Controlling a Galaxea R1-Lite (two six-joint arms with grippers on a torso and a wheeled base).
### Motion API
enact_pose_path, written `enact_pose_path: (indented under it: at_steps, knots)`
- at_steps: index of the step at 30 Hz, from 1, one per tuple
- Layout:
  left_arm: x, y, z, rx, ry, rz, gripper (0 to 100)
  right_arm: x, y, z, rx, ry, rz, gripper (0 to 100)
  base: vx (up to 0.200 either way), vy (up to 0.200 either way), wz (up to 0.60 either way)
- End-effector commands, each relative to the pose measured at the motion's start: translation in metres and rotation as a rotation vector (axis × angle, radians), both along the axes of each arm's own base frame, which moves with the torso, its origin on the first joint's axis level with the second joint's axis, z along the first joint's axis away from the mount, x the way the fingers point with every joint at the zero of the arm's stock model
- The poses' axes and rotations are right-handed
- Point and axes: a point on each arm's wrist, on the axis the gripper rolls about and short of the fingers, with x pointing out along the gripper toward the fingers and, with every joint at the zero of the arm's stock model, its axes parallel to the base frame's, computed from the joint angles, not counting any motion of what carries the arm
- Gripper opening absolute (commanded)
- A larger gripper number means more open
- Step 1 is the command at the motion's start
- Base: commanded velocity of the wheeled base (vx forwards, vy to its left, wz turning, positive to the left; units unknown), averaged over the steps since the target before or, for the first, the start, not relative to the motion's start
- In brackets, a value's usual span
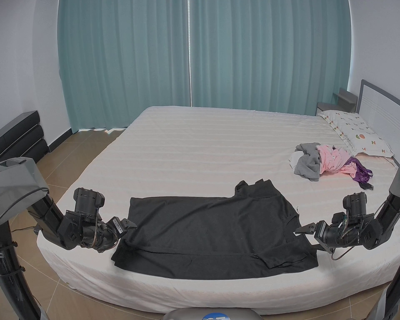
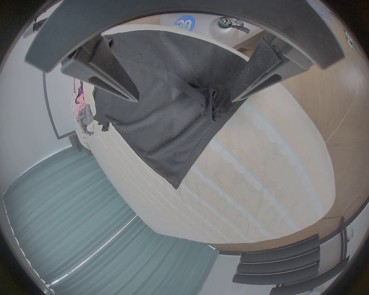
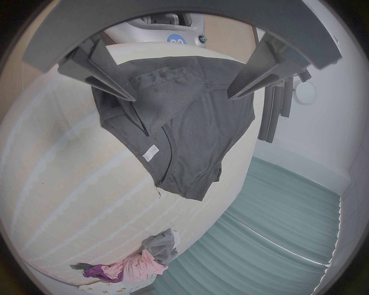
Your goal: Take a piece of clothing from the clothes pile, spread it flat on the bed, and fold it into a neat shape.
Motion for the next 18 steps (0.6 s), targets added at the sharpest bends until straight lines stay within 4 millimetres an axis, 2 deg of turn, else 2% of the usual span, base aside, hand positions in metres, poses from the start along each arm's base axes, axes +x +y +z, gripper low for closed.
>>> enact_pose_path:
  at_steps: [1, 6, 11, 18]
  knots:
    - [0.004, -0.008, -0.015, 0.007, 0.039, -0.021, 100, 0.0, 0.0, -0.003, 0.001, 0.011, 0.002, 100, 0.0, 0.0, 0.0]
    - [0.011, -0.01, -0.015, 0.011, 0.025, -0.02, 100, 0.003, 0.0, -0.003, 0.003, 0.006, -0.002, 100, 0.0, 0.0, 0.0]
    - [0.019, -0.01, -0.002, 0.015, 0.024, -0.015, 100, -0.001, 0.0, -0.005, 0.001, 0.024, -0.001, 100, 0.0, 0.0, 0.0]
    - [0.018, -0.006, -0.007, 0.022, 0.061, -0.006, 100, 0.001, 0.001, -0.01, -0.002, 0.033, 0.003, 100, 0.0, 0.0, 0.0]
